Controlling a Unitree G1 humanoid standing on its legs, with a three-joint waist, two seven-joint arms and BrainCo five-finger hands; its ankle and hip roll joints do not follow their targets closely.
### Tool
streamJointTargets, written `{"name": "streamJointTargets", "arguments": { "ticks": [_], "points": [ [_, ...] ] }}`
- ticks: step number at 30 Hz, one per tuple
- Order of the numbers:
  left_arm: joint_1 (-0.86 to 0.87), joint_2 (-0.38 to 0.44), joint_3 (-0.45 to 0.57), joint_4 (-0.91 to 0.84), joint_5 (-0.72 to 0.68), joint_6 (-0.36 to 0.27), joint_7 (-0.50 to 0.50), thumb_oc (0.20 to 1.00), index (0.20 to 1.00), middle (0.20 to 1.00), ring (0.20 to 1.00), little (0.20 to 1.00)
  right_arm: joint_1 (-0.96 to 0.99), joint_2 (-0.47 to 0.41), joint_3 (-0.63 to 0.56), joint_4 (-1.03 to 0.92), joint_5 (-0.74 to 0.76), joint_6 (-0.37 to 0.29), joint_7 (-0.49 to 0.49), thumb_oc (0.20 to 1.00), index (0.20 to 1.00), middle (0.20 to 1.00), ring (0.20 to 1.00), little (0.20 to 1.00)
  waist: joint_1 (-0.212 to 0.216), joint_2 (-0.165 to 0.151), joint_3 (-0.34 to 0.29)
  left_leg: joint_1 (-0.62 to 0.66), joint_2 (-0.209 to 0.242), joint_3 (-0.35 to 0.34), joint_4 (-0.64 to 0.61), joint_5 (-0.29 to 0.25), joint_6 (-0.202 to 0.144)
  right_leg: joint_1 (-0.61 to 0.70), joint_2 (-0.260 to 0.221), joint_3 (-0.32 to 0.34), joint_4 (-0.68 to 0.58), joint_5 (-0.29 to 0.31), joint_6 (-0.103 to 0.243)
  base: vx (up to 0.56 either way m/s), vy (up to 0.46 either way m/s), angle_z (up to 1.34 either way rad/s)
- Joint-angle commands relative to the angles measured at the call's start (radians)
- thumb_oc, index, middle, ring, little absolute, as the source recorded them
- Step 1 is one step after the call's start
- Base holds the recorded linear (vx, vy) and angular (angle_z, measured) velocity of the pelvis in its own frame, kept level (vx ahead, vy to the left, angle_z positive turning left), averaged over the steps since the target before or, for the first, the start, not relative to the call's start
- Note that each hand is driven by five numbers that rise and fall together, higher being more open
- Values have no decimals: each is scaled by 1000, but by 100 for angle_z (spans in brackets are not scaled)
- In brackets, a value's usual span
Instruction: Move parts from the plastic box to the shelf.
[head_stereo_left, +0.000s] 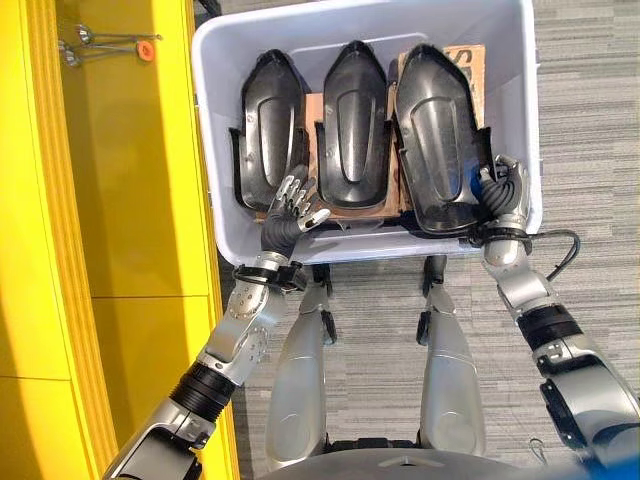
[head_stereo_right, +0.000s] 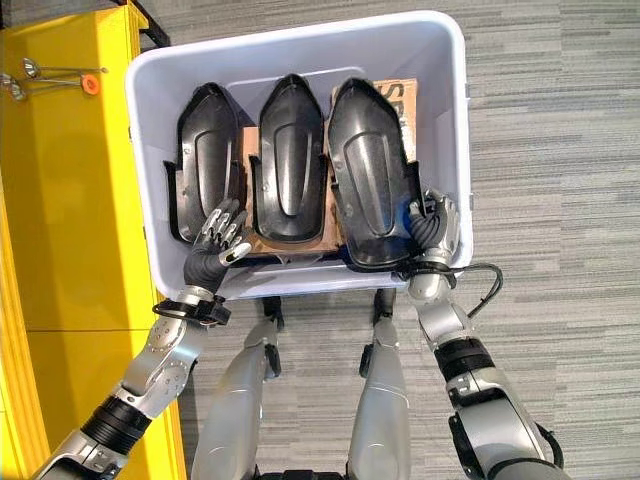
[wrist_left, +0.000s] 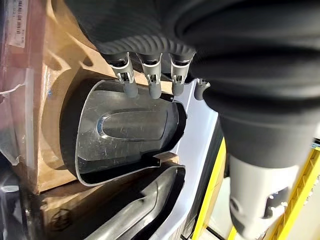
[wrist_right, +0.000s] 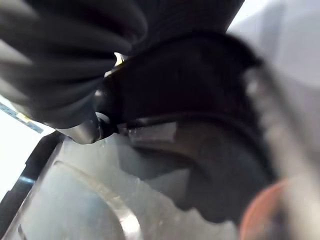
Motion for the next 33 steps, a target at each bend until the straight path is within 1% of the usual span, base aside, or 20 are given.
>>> {"name": "streamJointTargets", "arguments": {
  "ticks": [1, 3, 4, 8, 10, 12, 17, 18, 23, 26, 29, 32, 33],
  "points": [
    [17, 18, 6, -67, 24, -37, -11, 1000, 1000, 1000, 1000, 1000, 27, -29, -14, -80, -37, -48, -28, 200, 200, 200, 200, 200, 9, -36, -89, -5, 37, -56, 66, -59, -61, -10, 8, 49, 34, 22, 10, 0, 0, 0],
    [24, 18, 10, -65, 24, -34, -16, 1000, 1000, 1000, 1000, 1000, 39, -46, -42, -171, -65, -58, -34, 200, 200, 200, 200, 200, 6, -42, -100, 21, 38, -56, 54, -58, -63, 19, 11, 47, 24, 21, 11, 0, 0, 0],
    [25, 18, 9, -65, 24, -34, -16, 1000, 1000, 1000, 1000, 1000, 41, -46, -43, -173, -66, -57, -34, 200, 200, 200, 200, 200, 6, -42, -100, 22, 38, -56, 53, -58, -63, 21, 11, 47, 24, 21, 11, 0, 0, 0],
    [52, 24, 16, -63, 22, -25, -32, 1000, 1000, 1000, 1000, 1000, 65, -56, -67, -298, -104, -77, -29, 200, 200, 200, 200, 200, 7, -57, -121, 83, 42, -57, 23, -48, -67, 77, 19, 40, 3, 21, 12, 30, -24, 1],
    [76, 20, 25, -55, 23, -14, -47, 1000, 1000, 1000, 1000, 1000, 97, -54, -84, -382, -105, -101, -9, 200, 200, 200, 200, 200, 5, -70, -143, 140, 48, -59, -12, -37, -72, 141, 21, 29, -21, 19, 16, 89, -46, -5],
    [95, 20, 32, -49, 20, -10, -60, 1000, 1000, 1000, 1000, 1000, 115, -58, -88, -426, -113, -113, 7, 200, 200, 200, 200, 200, 5, -80, -161, 175, 56, -58, -26, -27, -73, 180, 24, 24, -38, 22, 15, 63, -33, 5],
    [121, 20, 42, -47, 19, -4, -69, 1000, 1000, 1000, 1000, 1000, 140, -59, -88, -472, -113, -125, 33, 200, 200, 200, 200, 200, 5, -87, -182, 231, 69, -60, -44, -24, -78, 235, 26, 17, -54, 14, 14, 71, -28, 2],
    [141, 19, 53, -37, 26, 1, -76, 1000, 1000, 1000, 1000, 1000, 158, -60, -88, -499, -107, -136, 52, 200, 200, 200, 200, 200, 5, -90, -202, 277, 77, -59, -62, -20, -82, 280, 27, 13, -75, 9, 15, 114, -38, 7],
    [175, 10, 79, -19, 35, 12, -84, 1000, 1000, 1000, 1000, 1000, 189, -46, -83, -528, -52, -161, 93, 200, 200, 200, 200, 200, 5, -93, -235, 353, 97, -53, -87, -18, -86, 347, 39, 3, -94, -3, 15, 72, -20, 3],
    [201, 8, 108, -5, 42, 15, -86, 1000, 1000, 1000, 1000, 1000, 207, -29, -61, -538, 26, -187, 148, 200, 200, 200, 200, 200, 6, -88, -267, 410, 117, -50, -99, -18, -89, 387, 57, -2, -75, -36, 12, 62, -28, -2],
    [225, 4, 135, 2, 45, 20, -89, 1000, 1000, 1000, 1000, 1000, 203, -29, -34, -541, 44, -189, 186, 200, 200, 200, 200, 200, 10, -80, -289, 457, 140, -47, -102, -18, -92, 418, 76, -6, -36, -74, 4, 43, -43, -5],
    [250, -5, 169, 1, 43, 21, -82, 1000, 1000, 1000, 1000, 1000, 195, -20, -6, -548, 68, -191, 218, 200, 200, 200, 200, 200, 16, -70, -310, 509, 171, -45, -109, -9, -97, 446, 104, -13, 23, -128, -11, 52, -91, -5],
    [266, -12, 192, -3, 43, 22, -76, 1000, 1000, 1000, 1000, 1000, 184, -14, 8, -552, 85, -195, 234, 200, 200, 200, 200, 200, 23, -66, -318, 539, 196, -52, -108, 0, -101, 468, 129, -19, 66, -166, -25, 72, -165, -6]
  ]
}}
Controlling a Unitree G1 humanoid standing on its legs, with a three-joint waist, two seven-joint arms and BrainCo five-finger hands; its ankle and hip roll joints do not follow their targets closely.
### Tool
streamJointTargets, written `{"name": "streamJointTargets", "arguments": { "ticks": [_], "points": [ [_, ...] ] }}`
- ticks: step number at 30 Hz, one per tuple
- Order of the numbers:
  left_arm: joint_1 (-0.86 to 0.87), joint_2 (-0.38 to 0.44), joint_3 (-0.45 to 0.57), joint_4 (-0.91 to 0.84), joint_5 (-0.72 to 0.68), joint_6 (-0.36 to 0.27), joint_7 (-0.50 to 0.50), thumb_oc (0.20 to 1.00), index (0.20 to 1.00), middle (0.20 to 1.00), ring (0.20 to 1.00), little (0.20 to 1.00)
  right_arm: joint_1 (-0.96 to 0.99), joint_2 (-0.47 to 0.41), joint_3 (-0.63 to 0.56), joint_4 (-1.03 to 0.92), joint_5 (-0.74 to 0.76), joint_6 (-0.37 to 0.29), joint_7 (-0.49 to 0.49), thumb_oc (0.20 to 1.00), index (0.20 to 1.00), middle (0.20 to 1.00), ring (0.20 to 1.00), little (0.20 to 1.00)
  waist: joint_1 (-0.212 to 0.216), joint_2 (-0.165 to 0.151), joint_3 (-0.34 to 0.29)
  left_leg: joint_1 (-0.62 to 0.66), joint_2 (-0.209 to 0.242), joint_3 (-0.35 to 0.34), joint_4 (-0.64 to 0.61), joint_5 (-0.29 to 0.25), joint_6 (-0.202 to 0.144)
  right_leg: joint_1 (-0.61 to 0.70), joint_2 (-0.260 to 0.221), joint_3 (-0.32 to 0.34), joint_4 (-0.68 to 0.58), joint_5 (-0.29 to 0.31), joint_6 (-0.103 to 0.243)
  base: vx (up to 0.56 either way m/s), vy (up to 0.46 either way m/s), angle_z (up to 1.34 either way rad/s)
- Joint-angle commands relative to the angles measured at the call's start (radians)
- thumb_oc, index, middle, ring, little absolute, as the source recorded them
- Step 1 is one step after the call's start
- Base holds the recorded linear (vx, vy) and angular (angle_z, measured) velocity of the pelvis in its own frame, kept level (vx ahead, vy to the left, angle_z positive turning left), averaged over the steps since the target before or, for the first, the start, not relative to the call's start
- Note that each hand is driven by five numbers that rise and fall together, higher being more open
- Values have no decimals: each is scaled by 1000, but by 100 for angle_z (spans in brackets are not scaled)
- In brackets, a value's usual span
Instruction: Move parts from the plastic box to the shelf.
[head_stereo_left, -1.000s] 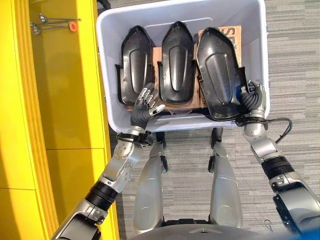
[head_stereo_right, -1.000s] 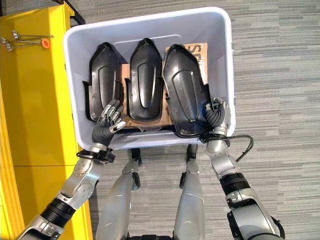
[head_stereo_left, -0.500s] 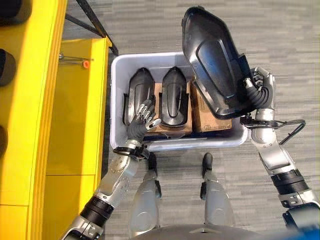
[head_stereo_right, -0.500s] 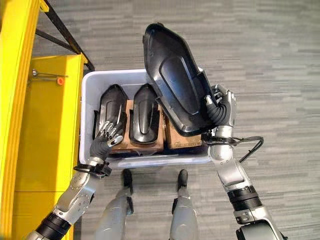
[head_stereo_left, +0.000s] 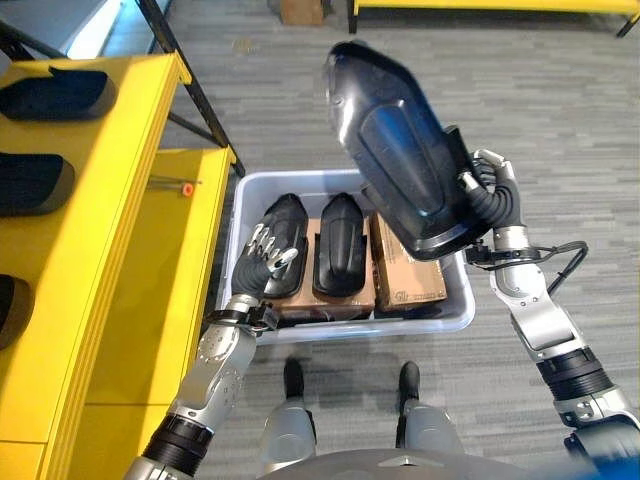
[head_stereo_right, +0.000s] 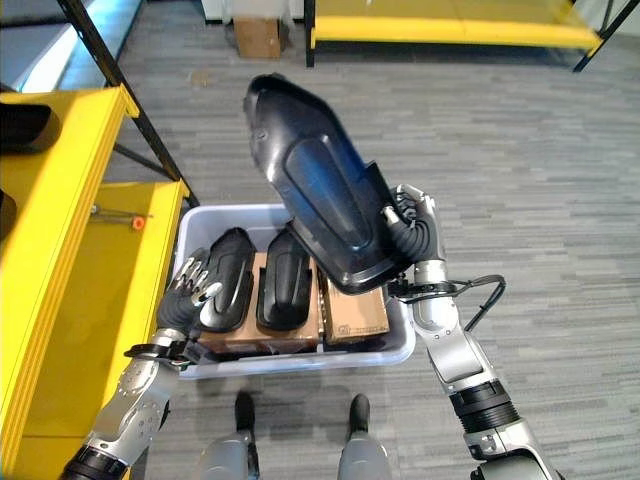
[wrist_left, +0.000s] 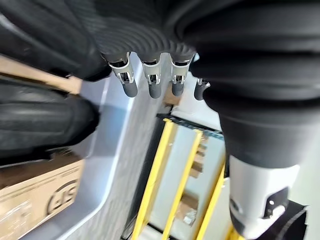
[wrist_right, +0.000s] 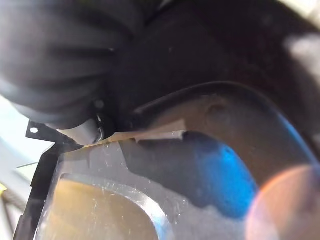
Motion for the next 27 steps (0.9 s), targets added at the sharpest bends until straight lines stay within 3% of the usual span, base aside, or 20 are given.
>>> {"name": "streamJointTargets", "arguments": {
  "ticks": [1, 3, 7, 8, 10, 12, 13, 14, 16, 18, 19, 20, 22, 23, 24, 26, 27],
  "points": [
    [11, -13, 34, 1, 23, -31, -5, 1000, 1000, 1000, 1000, 1000, -24, 19, 7, -88, 62, -100, 30, 200, 200, 200, 200, 200, 29, 22, -103, 48, 152, -55, 47, 34, -43, -67, 68, 33, 298, -179, -12, 49, -206, -2],
    [35, -23, 57, -5, 25, -28, 3, 1000, 1000, 1000, 1000, 1000, -38, 23, 20, -94, 76, -101, 43, 200, 200, 200, 200, 200, 41, 28, -101, 74, 176, -69, 54, 49, -45, -39, 91, 16, 337, -214, -31, -3, -203, 5],
    [101, -50, 105, -13, 11, -30, 14, 1000, 1000, 1000, 1000, 1000, -88, 37, 44, -84, 101, -104, 46, 200, 200, 200, 200, 200, 82, 48, -95, 68, 210, -124, 41, 173, -73, -4, 142, -34, 327, -241, -68, -73, -153, 25],
    [101, -50, 105, -14, 11, -30, 14, 1000, 1000, 1000, 1000, 1000, -88, 37, 45, -84, 100, -104, 46, 200, 200, 200, 200, 200, 81, 49, -95, 67, 210, -125, 41, 173, -73, -3, 142, -35, 327, -241, -68, -116, -117, 35],
    [151, -73, 134, -21, -10, -28, 14, 1000, 1000, 1000, 1000, 1000, -126, 38, 40, -76, 92, -106, 29, 200, 200, 200, 200, 200, 123, 69, -91, 19, 211, -163, 6, 299, -101, 4, 150, -88, 295, -240, -80, -147, -101, 30],
    [152, -70, 136, -12, 2, -29, 11, 1000, 1000, 1000, 1000, 1000, -147, 31, 39, -67, 82, -106, 18, 200, 200, 200, 200, 200, 133, 66, -81, -33, 188, -156, 20, 328, -95, 6, 130, -126, 266, -226, -86, -196, -50, 85],
    [148, -66, 139, -6, 5, -31, 12, 1000, 1000, 1000, 1000, 1000, -158, 24, 39, -66, 77, -104, 12, 200, 200, 200, 200, 200, 134, 57, -76, -49, 177, -135, 61, 307, -84, 1, 115, -145, 252, -214, -92, -369, -161, 129],
    [141, -68, 143, 3, 12, -34, 12, 1000, 1000, 1000, 1000, 1000, -175, 22, 45, -59, 65, -100, 4, 200, 200, 200, 200, 200, 138, 36, -78, -45, 154, -96, 181, 226, -60, -10, 88, -184, 219, -188, -97, -348, -182, 129],
    [129, -79, 142, 9, 12, -40, 14, 1000, 1000, 1000, 1000, 1000, -179, 25, 47, -51, 63, -98, 1, 200, 200, 200, 200, 200, 132, 16, -86, -14, 129, -82, 307, 140, -44, -17, 63, -212, 195, -164, -105, -227, -142, 145],
    [107, -91, 134, 5, 14, -40, 23, 1000, 1000, 1000, 1000, 1000, -177, 41, 52, -40, 80, -95, 6, 200, 200, 200, 200, 200, 119, 9, -102, 41, 105, -71, 407, 79, -35, -25, 48, -256, 190, -150, -115, -120, -54, 96],
    [106, -91, 134, 5, 15, -40, 23, 1000, 1000, 1000, 1000, 1000, -178, 41, 51, -40, 80, -95, 6, 200, 200, 200, 200, 200, 116, 8, -102, 36, 103, -74, 411, 79, -33, -26, 46, -259, 189, -148, -114, -73, 12, 82],
    [99, -98, 129, 1, 17, -37, 22, 1000, 1000, 1000, 1000, 1000, -157, 42, 41, -43, 83, -85, 10, 200, 200, 200, 200, 200, 95, 21, -123, 103, 101, -41, 351, 18, -29, -27, 38, -299, 198, -150, -103, -35, 70, 102],
    [85, -100, 112, -1, 24, -33, 20, 1000, 1000, 1000, 1000, 1000, -134, 40, 23, -48, 95, -83, 10, 200, 200, 200, 200, 200, 66, 37, -147, 176, 84, 7, 264, -48, -19, -43, 20, -343, 215, -142, -91, -16, 165, 108],
    [67, -104, 94, 6, 29, -24, 14, 1000, 1000, 1000, 1000, 1000, -108, 32, -12, -60, 96, -82, -4, 200, 200, 200, 200, 200, 34, 54, -164, 204, 109, 84, 137, -87, -24, -46, -7, -366, 231, -137, -61, 32, 249, 119],
    [61, -104, 82, 5, 34, -21, 10, 1000, 1000, 1000, 1000, 1000, -91, 27, -27, -65, 95, -80, -14, 200, 200, 200, 200, 200, 28, 59, -169, 212, 116, 112, 96, -89, -25, -48, -25, -380, 242, -129, -56, 49, 309, 191],
    [59, -99, 77, 12, 45, -20, 13, 1000, 1000, 1000, 1000, 1000, -65, 27, -44, -69, 92, -73, -13, 200, 200, 200, 200, 200, 26, 62, -177, 229, 87, 99, 38, -115, -15, -53, -51, -390, 247, -110, -38, -8, 231, 137],
    [65, -89, 91, 7, 52, -19, 12, 1000, 1000, 1000, 1000, 1000, -48, 32, -61, -69, 97, -70, -11, 200, 200, 200, 200, 200, 37, 47, -174, 210, 51, 96, 23, -122, 3, -52, -85, -398, 235, -66, -15, -35, 252, 28]
  ]
}}
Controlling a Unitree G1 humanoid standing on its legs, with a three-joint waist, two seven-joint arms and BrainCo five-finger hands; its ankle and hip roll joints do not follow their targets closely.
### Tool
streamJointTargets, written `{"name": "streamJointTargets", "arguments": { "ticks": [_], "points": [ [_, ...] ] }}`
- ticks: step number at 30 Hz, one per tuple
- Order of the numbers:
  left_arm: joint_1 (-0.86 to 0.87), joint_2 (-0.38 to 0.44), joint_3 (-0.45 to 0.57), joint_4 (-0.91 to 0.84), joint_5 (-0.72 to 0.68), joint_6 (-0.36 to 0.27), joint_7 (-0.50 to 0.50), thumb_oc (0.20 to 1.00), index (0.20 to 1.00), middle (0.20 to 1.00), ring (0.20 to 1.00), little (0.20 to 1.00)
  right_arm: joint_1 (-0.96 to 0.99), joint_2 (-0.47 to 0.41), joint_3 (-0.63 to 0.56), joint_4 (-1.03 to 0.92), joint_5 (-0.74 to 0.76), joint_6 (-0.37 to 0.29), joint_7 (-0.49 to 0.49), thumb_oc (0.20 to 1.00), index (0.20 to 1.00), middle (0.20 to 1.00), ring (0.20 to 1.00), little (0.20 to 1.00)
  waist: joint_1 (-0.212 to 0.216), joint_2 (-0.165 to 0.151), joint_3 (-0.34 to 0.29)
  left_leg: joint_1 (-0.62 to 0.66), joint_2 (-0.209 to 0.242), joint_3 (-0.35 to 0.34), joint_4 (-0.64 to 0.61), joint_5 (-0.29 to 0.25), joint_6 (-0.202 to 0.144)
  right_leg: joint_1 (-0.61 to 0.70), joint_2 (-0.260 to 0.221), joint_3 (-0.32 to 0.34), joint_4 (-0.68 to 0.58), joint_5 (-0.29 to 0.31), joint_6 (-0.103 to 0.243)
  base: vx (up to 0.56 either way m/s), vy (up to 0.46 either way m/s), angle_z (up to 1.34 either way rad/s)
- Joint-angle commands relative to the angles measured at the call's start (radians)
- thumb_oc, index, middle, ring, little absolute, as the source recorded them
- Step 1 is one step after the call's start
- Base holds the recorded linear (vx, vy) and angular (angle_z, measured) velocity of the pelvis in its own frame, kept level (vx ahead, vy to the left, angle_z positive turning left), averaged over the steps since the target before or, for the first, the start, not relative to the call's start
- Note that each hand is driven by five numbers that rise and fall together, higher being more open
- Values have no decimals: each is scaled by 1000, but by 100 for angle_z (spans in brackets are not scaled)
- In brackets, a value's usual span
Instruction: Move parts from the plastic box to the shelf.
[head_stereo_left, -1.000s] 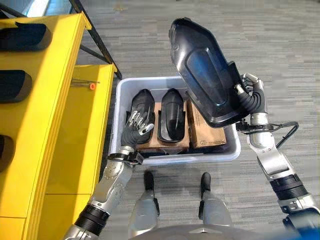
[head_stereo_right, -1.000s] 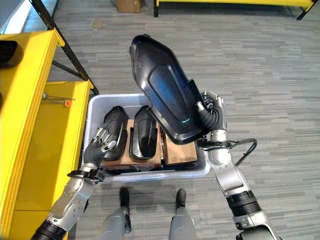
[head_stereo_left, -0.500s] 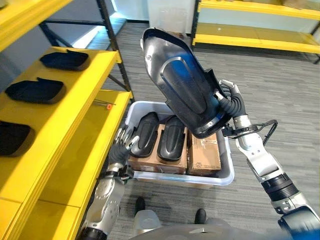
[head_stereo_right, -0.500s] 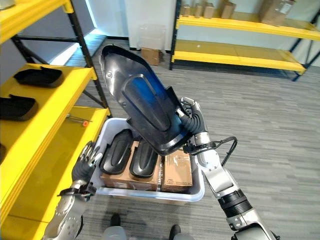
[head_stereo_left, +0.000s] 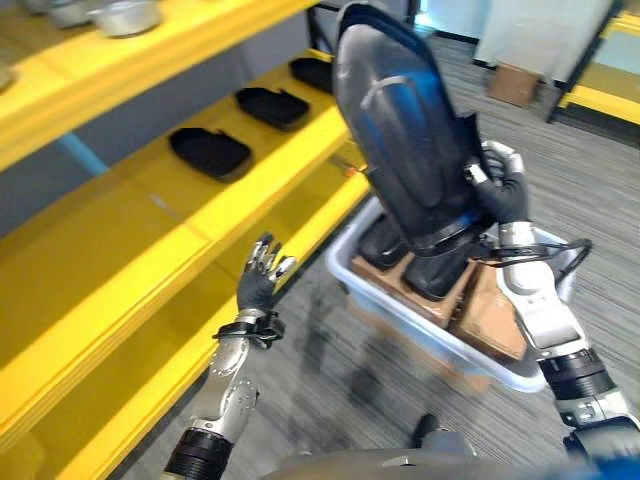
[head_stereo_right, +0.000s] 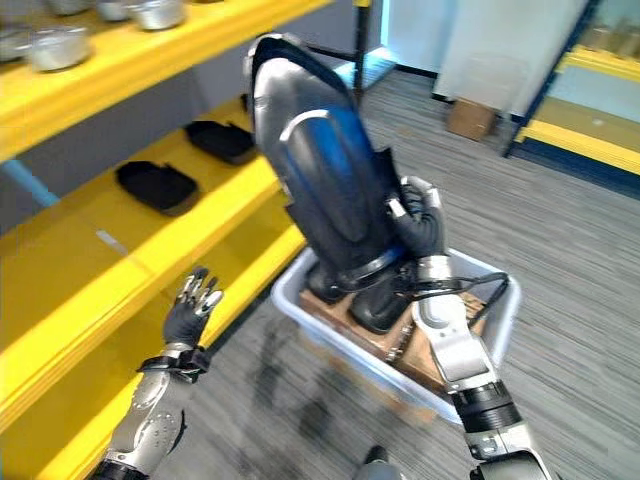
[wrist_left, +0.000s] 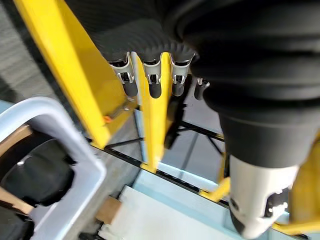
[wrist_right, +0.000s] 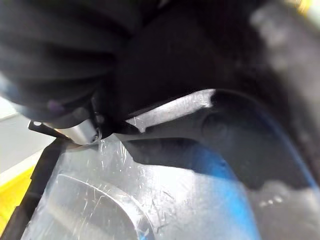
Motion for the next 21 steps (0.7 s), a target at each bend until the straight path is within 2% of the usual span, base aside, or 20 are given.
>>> {"name": "streamJointTargets", "arguments": {
  "ticks": [1, 6, 10, 11, 12, 13, 15, 16, 17, 18, 19, 21],
  "points": [
    [21, 48, 67, -46, 35, -37, -13, 1000, 1000, 1000, 1000, 1000, -65, 9, -6, -25, 30, -50, -14, 200, 200, 200, 200, 200, 32, -51, -32, -60, 24, -95, 93, -17, 51, -17, -41, 36, 41, 9, 100, -35, 252, 28],
    [29, 52, 83, -59, 35, -37, -15, 1000, 1000, 1000, 1000, 1000, -59, 21, -5, -4, 26, -40, -2, 200, 200, 200, 200, 200, 59, -78, -19, -96, -30, -115, 121, -46, 82, -4, -89, 29, 19, 65, 134, -28, 141, 13],
    [29, 52, 83, -60, 35, -37, -14, 1000, 1000, 1000, 1000, 1000, -59, 22, -5, -4, 26, -40, -2, 200, 200, 200, 200, 200, 58, -79, -20, -97, -30, -116, 122, -47, 82, -4, -90, 28, 18, 65, 134, -3, 96, 13],
    [31, 59, 98, -64, 46, -38, -26, 1000, 1000, 1000, 1000, 1000, -26, 24, -13, 9, 23, -25, 18, 200, 200, 200, 200, 200, 92, -100, -7, -129, -95, -153, 145, -74, 103, 22, -146, 24, -10, 123, 167, 3, 324, 5],
    [31, 59, 98, -64, 46, -38, -26, 1000, 1000, 1000, 1000, 1000, -26, 24, -13, 9, 23, -25, 18, 200, 200, 200, 200, 200, 92, -100, -7, -129, -95, -153, 145, -74, 103, 22, -146, 24, -10, 123, 167, 14, 563, 58],
    [38, 70, 114, -71, 52, -40, -25, 1000, 1000, 1000, 1000, 1000, 1, 32, -27, 15, 24, -20, 32, 200, 200, 200, 200, 200, 97, -119, 0, -157, -149, -199, 174, -92, 128, 47, -196, 16, -31, 180, 202, 16, 284, 87],
    [44, 73, 126, -74, 55, -39, -25, 1000, 1000, 1000, 1000, 1000, 13, 36, -29, 22, 15, -17, 39, 200, 200, 200, 200, 200, 103, -126, 3, -166, -169, -217, 183, -99, 139, 53, -214, 25, -28, 196, 211, -7, 285, 88],
    [41, 80, 132, -76, 69, -36, -26, 1000, 1000, 1000, 1000, 1000, 43, 37, -43, 20, 8, -15, 45, 200, 200, 200, 200, 200, 103, -137, 12, -185, -201, -239, 185, -75, 156, 42, -246, 43, 3, 220, 194, -44, 192, 48],
    [41, 80, 132, -77, 70, -35, -25, 1000, 1000, 1000, 1000, 1000, 44, 37, -44, 19, 8, -15, 46, 200, 200, 200, 200, 200, 102, -139, 11, -187, -204, -239, 185, -75, 157, 38, -250, 44, 8, 219, 195, -46, 186, 47],
    [38, 86, 136, -71, 73, -36, -24, 1000, 1000, 1000, 1000, 1000, 56, 35, -48, 18, 7, -15, 49, 200, 200, 200, 200, 200, 95, -137, 13, -186, -206, -252, 180, -73, 160, 32, -248, 78, 26, 216, 188, 10, 88, 66],
    [33, 88, 132, -65, 79, -38, -24, 1000, 1000, 1000, 1000, 1000, 67, 33, -50, 16, 5, -14, 57, 200, 200, 200, 200, 200, 79, -135, 18, -183, -209, -270, 175, -69, 162, 14, -229, 151, 45, 213, 179, 12, 126, 71],
    [19, 93, 129, -46, 89, -41, -27, 1000, 1000, 1000, 1000, 1000, 108, 20, -69, 11, 8, -21, 76, 200, 200, 200, 200, 200, 38, -130, 24, -176, -211, -313, 152, -49, 165, -47, -118, 355, 54, 157, 150, 29, 117, 63]
  ]
}}
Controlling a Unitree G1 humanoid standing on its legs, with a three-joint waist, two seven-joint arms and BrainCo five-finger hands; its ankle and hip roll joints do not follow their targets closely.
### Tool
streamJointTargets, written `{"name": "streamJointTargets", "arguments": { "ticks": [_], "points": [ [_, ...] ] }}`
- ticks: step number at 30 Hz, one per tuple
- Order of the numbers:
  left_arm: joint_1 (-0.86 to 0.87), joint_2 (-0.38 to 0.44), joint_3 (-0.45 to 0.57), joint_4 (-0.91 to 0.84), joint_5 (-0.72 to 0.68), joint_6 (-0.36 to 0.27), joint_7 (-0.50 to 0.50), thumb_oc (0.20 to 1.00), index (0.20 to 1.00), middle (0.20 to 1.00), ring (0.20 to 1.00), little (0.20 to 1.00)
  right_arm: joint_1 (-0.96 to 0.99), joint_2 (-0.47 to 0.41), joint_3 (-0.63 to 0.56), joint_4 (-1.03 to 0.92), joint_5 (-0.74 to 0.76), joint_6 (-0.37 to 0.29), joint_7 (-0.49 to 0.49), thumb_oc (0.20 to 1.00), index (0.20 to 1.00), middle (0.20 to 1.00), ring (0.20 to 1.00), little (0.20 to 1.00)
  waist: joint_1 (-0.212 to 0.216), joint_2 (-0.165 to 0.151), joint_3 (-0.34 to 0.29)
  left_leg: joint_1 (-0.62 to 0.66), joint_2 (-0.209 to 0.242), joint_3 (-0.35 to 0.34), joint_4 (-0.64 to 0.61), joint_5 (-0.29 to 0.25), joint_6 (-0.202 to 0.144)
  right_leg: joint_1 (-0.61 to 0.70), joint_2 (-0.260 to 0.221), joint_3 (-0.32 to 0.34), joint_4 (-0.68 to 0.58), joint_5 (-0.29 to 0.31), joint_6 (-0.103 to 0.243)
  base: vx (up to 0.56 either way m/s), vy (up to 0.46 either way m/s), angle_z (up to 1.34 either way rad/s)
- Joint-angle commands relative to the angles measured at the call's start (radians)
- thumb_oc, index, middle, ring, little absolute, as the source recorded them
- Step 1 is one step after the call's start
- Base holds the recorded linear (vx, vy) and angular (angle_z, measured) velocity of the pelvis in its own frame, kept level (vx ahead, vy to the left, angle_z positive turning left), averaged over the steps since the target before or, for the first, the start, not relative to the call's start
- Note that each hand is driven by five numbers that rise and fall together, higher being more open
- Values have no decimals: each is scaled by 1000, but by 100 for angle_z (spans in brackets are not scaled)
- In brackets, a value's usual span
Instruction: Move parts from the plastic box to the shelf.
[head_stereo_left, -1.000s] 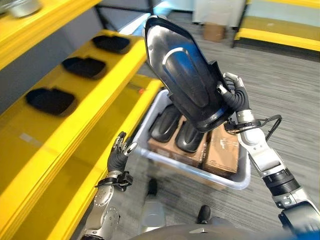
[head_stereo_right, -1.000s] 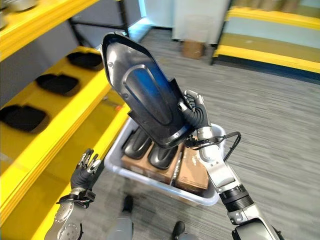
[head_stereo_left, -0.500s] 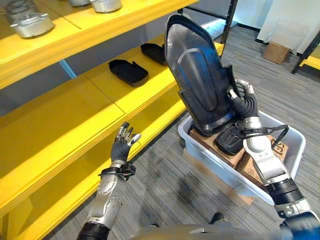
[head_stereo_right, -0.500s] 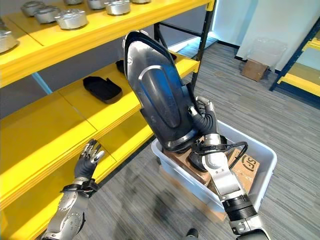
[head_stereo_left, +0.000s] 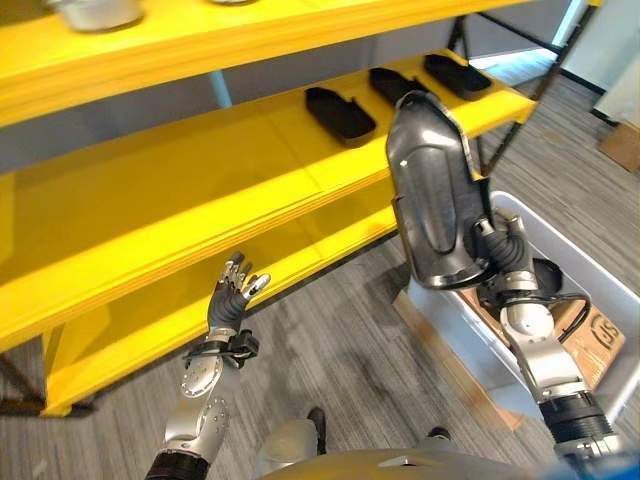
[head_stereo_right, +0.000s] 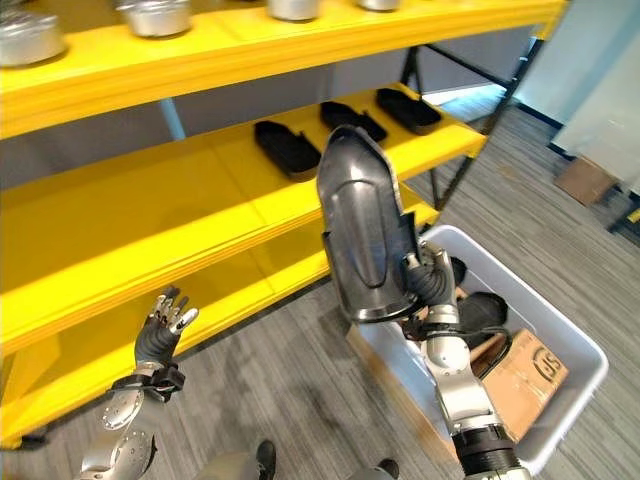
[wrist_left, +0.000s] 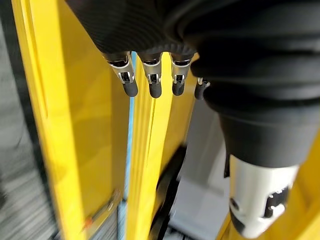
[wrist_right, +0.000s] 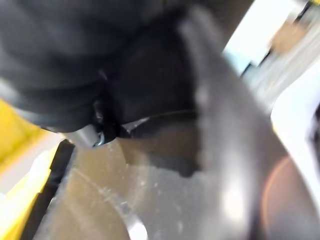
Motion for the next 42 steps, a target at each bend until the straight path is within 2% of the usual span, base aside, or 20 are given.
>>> {"name": "streamJointTargets", "arguments": {
  "ticks": [1, 3, 5, 6, 7, 10, 11, 13, 15, 21, 29, 33, 34, 35, 36, 37, 39, 40, 41, 42],
  "points": [
    [-35, 24, 14, -89, 51, -44, -12, 1000, 1000, 1000, 1000, 1000, -58, -49, -47, -59, 13, -88, 5, 200, 200, 200, 200, 200, -57, 24, -30, 90, 18, -51, -92, -10, -46, -57, 157, 292, -51, -44, 114, 60, 84, 100],
    [-31, 22, 15, -87, 62, -45, -17, 1000, 1000, 1000, 1000, 1000, -31, -47, -57, -62, 29, -99, 16, 200, 200, 200, 200, 200, -84, 31, -23, 101, 14, -84, -111, -3, -45, -108, 214, 372, -73, -54, 108, 89, 23, 85],
    [-16, 26, 23, -96, 62, -48, -22, 1000, 1000, 1000, 1000, 1000, -13, -53, -64, -67, 31, -105, 31, 200, 200, 200, 200, 200, -119, 31, -1, 120, 11, -115, -113, -13, -50, -177, 233, 455, -144, -18, 124, 168, -38, 39],
    [-15, 25, 24, -96, 62, -48, -22, 1000, 1000, 1000, 1000, 1000, -13, -53, -63, -67, 32, -105, 31, 200, 200, 200, 200, 200, -118, 33, 0, 123, 14, -114, -112, -16, -51, -174, 236, 455, -146, -18, 124, 220, -72, 54],
    [-17, 29, 22, -94, 64, -51, -20, 1000, 1000, 1000, 1000, 1000, -4, -57, -65, -71, 26, -108, 37, 200, 200, 200, 200, 200, -135, 27, 12, 140, 12, -140, -113, -28, -54, -215, 241, 503, -200, 2, 139, 194, -71, 48],
    [-7, 26, 21, -101, 68, -55, -25, 1000, 1000, 1000, 1000, 1000, 27, -69, -73, -91, 27, -109, 57, 200, 200, 200, 200, 200, -151, 19, 19, 178, 12, -163, -108, -59, -60, -210, 243, 538, -229, 28, 158, 207, -109, 49],
    [-4, 23, 19, -100, 67, -55, -27, 1000, 1000, 1000, 1000, 1000, 51, -71, -81, -94, 31, -114, 66, 200, 200, 200, 200, 200, -149, 14, 11, 190, 15, -165, -112, -67, -66, -195, 239, 530, -230, 13, 158, 278, -213, 68],
    [1, 10, 20, -99, 61, -60, -29, 1000, 1000, 1000, 1000, 1000, 59, -85, -84, -94, 40, -118, 80, 200, 200, 200, 200, 200, -150, 3, -10, 222, 32, -173, -126, -81, -76, -184, 256, 540, -195, 28, 168, 306, -254, 79],
    [14, 0, 21, -96, 49, -59, -26, 1000, 1000, 1000, 1000, 1000, 75, -98, -90, -100, 43, -123, 90, 200, 200, 200, 200, 200, -146, 8, -24, 242, 72, -195, -136, -84, -94, -170, 282, 508, -159, -24, 153, 253, -278, 40],
    [-3, -4, 5, -101, 22, -67, -15, 1000, 1000, 1000, 1000, 1000, 73, -129, -89, -95, 48, -131, 86, 200, 200, 200, 200, 200, -141, 32, -37, 238, 157, -232, -169, -48, -133, -183, 325, 456, -90, -106, 116, 104, -185, 32],
    [-10, -1, -15, -115, 18, -65, -14, 1000, 1000, 1000, 1000, 1000, 23, -140, -43, -84, 63, -134, 101, 200, 200, 200, 200, 200, -121, 55, -35, 229, 199, -237, -192, -17, -150, -201, 344, 437, -47, -149, 96, 38, -88, 14],
    [-25, -4, -22, -112, 6, -66, -21, 1000, 1000, 1000, 1000, 1000, -13, -144, -8, -70, 65, -135, 104, 200, 200, 200, 200, 200, -115, 67, -30, 210, 229, -252, -172, 24, -174, -200, 357, 414, -10, -196, 70, 41, -116, 15],
    [-22, -8, -23, -114, -3, -68, -25, 1000, 1000, 1000, 1000, 1000, -23, -150, 6, -76, 72, -139, 107, 200, 200, 200, 200, 200, -99, 63, -16, 155, 225, -253, -82, 93, -202, -170, 360, 405, -28, -203, 56, -10, -151, 29],
    [-28, -8, -26, -115, -10, -71, -23, 1000, 1000, 1000, 1000, 1000, -33, -155, 15, -79, 79, -143, 107, 200, 200, 200, 200, 200, -87, 55, 1, 109, 206, -266, -20, 130, -211, -153, 357, 398, -42, -202, 47, -72, -140, 41],
    [-37, -7, -29, -115, -15, -73, -19, 1000, 1000, 1000, 1000, 1000, -40, -156, 19, -81, 88, -148, 102, 200, 200, 200, 200, 200, -79, 45, 19, 65, 188, -274, 24, 159, -217, -142, 350, 386, -53, -201, 43, -103, -103, 59],
    [-48, -5, -34, -114, -18, -71, -18, 1000, 1000, 1000, 1000, 1000, -43, -156, 19, -85, 91, -152, 95, 200, 200, 200, 200, 200, -80, 37, 36, 19, 202, -234, 43, 168, -212, -129, 332, 365, -53, -213, 43, -71, -45, 70],
    [-63, -4, -43, -113, -22, -66, -19, 1000, 1000, 1000, 1000, 1000, -49, -160, 18, -81, 85, -141, 82, 200, 200, 200, 200, 200, -89, 34, 50, -51, 317, -107, -67, 206, -203, -103, 287, 319, -58, -230, 58, -21, 56, 111],
    [-69, -3, -48, -115, -25, -69, -16, 1000, 1000, 1000, 1000, 1000, -59, -159, 26, -72, 82, -134, 72, 200, 200, 200, 200, 200, -83, 40, 63, -67, 347, -90, -108, 231, -212, -99, 282, 318, -57, -232, 65, 7, 130, 157],
    [-83, -2, -50, -111, -22, -74, -7, 1000, 1000, 1000, 1000, 1000, -72, -155, 31, -70, 74, -130, 58, 200, 200, 200, 200, 200, -75, 57, 72, -96, 385, -74, -170, 300, -236, -98, 276, 314, -48, -240, 79, 57, 159, 128],
    [-86, -3, -49, -105, -20, -77, 5, 1000, 1000, 1000, 1000, 1000, -76, -154, 30, -70, 69, -125, 51, 200, 200, 200, 200, 200, -68, 65, 73, -97, 395, -87, -181, 312, -246, -105, 267, 320, -34, -237, 89, 83, 177, 45]
  ]
}}
